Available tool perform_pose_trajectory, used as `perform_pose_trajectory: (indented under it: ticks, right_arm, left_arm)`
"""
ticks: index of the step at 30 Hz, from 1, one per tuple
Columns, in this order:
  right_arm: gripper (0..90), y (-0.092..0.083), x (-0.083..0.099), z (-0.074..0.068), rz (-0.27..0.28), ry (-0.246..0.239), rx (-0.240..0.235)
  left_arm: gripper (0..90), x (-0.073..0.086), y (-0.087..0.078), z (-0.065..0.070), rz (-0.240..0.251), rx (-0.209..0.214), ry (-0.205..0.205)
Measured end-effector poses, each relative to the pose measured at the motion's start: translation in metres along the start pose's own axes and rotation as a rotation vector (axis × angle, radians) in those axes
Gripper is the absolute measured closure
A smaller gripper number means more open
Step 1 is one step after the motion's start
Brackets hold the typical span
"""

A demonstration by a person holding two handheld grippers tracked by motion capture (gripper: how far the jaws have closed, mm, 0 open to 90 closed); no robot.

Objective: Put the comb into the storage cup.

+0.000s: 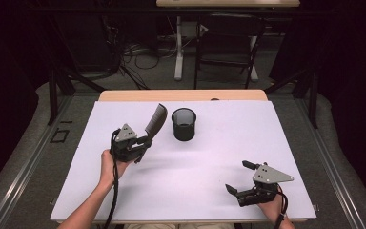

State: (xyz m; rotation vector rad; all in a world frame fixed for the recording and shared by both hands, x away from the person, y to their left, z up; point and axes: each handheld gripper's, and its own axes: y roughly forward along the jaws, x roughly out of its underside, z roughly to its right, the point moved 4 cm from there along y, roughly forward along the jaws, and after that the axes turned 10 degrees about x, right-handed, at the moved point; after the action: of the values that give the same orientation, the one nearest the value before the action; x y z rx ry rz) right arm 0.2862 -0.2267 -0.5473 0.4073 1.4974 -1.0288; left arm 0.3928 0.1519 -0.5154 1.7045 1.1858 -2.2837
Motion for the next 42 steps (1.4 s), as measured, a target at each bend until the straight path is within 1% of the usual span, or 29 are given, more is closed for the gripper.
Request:
perform_pose_trajectory:
  ticks: [8,9,10,11,13,15,16,18,21,23,28,33,35,42]
  right_arm:
    - [0.0,0.001,0.0,0.0,-0.004,-0.004,0.002]
    - [0.0,0.001,0.0,-0.001,-0.008,-0.001,-0.002]
    - [0.0,0.001,0.0,-0.001,-0.008,-0.001,-0.002]
    - [0.0,0.002,0.0,-0.001,-0.008,-0.002,-0.001]
    - [0.0,0.002,0.001,0.0,-0.008,-0.005,0.0]
    - [0.0,0.002,0.001,0.0,-0.014,0.002,0.003]
    - [0.0,0.002,0.001,0.001,-0.01,-0.002,0.005]
    - [0.0,0.001,0.001,0.002,-0.008,0.0,0.01]
    - [0.0,0.001,0.001,0.002,-0.008,0.001,0.011]
    - [0.0,0.001,0.001,0.002,-0.01,0.0,0.01]
    - [0.0,-0.001,0.001,0.003,-0.003,0.004,0.016]
    - [0.0,0.0,0.001,0.003,-0.004,0.004,0.012]
    - [0.0,0.0,0.001,0.003,-0.008,0.004,0.009]
    - [0.0,0.0,0.002,0.002,-0.011,0.005,0.006]
  left_arm:
    - [72.5,-0.007,0.0,-0.001,0.029,-0.001,0.0]
    - [72.5,-0.009,0.0,-0.001,0.039,-0.001,-0.001]
    - [72.5,-0.009,0.0,-0.001,0.039,-0.001,-0.001]
    - [72.5,-0.011,-0.001,-0.002,0.056,-0.003,-0.005]
    - [72.5,-0.013,-0.001,-0.003,0.065,0.0,-0.004]
    - [72.5,-0.014,-0.002,-0.004,0.071,-0.002,-0.002]
    - [72.5,-0.016,-0.002,-0.005,0.08,-0.003,-0.008]
    - [72.5,-0.016,-0.002,-0.005,0.08,-0.003,-0.007]
    - [72.5,-0.019,0.001,-0.007,0.096,-0.003,-0.012]
    - [72.5,-0.021,0.003,-0.009,0.1,0.004,-0.017]
    - [72.5,-0.027,0.004,-0.01,0.116,-0.002,-0.012]
    - [72.5,-0.031,0.007,-0.011,0.118,-0.003,-0.013]
    - [72.5,-0.033,0.009,-0.012,0.124,0.002,-0.022]
    - [72.5,-0.037,0.009,-0.014,0.131,-0.004,-0.024]
